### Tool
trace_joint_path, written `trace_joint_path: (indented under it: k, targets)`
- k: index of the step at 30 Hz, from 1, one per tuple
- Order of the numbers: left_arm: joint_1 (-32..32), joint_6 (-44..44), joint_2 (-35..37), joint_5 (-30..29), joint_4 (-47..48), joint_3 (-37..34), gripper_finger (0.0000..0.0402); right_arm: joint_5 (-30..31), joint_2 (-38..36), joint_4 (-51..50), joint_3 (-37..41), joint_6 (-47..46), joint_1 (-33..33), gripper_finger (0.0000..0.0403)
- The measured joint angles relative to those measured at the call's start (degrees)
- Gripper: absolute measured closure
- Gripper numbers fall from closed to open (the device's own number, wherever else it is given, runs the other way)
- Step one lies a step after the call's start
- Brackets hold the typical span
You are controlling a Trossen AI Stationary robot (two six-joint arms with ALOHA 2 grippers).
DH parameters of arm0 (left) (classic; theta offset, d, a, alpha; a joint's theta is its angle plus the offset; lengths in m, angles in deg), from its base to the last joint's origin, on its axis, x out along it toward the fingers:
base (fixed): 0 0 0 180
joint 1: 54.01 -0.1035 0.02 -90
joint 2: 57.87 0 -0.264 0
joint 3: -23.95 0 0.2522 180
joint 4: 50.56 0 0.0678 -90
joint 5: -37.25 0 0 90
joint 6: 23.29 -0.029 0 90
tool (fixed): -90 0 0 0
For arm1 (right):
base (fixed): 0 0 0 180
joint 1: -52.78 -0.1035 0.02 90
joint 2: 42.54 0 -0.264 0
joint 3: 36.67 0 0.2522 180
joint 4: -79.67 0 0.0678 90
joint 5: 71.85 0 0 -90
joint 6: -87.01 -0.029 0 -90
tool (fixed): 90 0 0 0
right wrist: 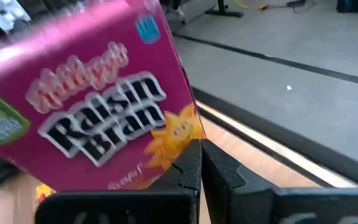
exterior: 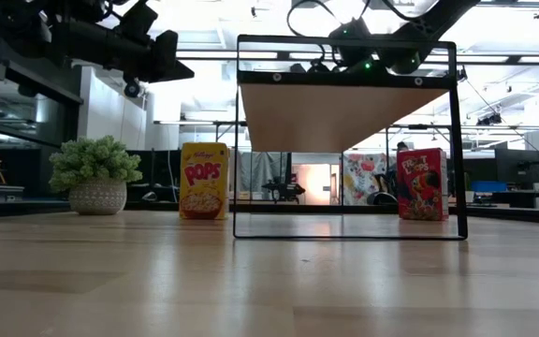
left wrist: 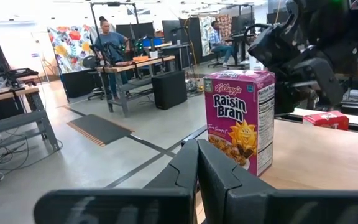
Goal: Stack cereal on shelf
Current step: Put the top violet cereal box on the shelf, then put the top red cereal box on the shelf
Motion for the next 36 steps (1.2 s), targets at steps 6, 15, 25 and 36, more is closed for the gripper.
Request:
trace_joint_path:
  k: [6, 15, 25, 36]
  targets:
    - [0.00, 0.33, 0.00, 0.00, 0.00, 0.00, 0.0401, -0.24, 1.23, 1.66, 0.00, -0.73, -0.01, 0.0401]
    - [0.00, 0.31, 0.00, 0.12, 0.03, 0.00, 0.0402, -0.31, 1.37, 1.97, 0.02, -0.17, 0.50, 0.0401]
    - [0.17, -2.14, 3.75, 4.61, 4.29, -0.02, 0.0402, -0.86, -14.12, -19.12, 0.00, 10.69, 2.57, 0.0401]
    - [3.79, 1.37, 13.13, 23.08, 10.73, -0.02, 0.0369, 2.56, -37.31, -32.27, 11.07, 14.65, -3.56, 0.0401]
